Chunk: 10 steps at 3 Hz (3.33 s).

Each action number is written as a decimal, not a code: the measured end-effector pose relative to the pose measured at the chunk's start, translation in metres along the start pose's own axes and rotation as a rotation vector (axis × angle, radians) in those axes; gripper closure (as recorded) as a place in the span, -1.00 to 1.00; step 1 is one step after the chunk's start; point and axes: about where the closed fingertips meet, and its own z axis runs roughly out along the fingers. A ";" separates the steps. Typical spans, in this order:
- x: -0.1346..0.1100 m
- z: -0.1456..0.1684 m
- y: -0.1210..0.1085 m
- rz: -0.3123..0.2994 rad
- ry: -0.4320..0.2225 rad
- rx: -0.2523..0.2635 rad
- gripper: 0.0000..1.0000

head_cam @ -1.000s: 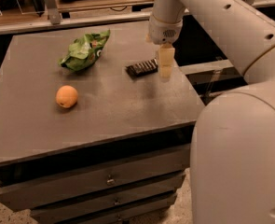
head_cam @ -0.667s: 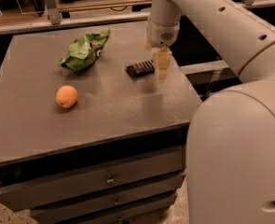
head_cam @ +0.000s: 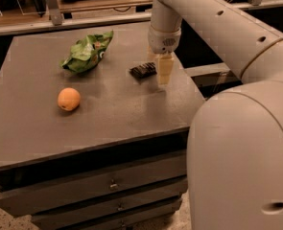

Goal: Pick rxbar chocolate

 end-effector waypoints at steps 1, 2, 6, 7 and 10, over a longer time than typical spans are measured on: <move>-0.001 -0.001 0.000 -0.001 -0.003 0.002 -0.52; -0.001 -0.003 0.000 0.002 -0.011 0.006 -0.52; 0.002 0.001 -0.008 0.021 -0.036 0.013 -0.72; 0.005 0.011 -0.007 0.026 -0.022 -0.004 -0.54; 0.005 0.011 -0.006 0.024 -0.011 -0.013 0.01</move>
Offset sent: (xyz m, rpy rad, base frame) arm -0.0164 -0.0073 0.0135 0.0017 0.0435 -0.0036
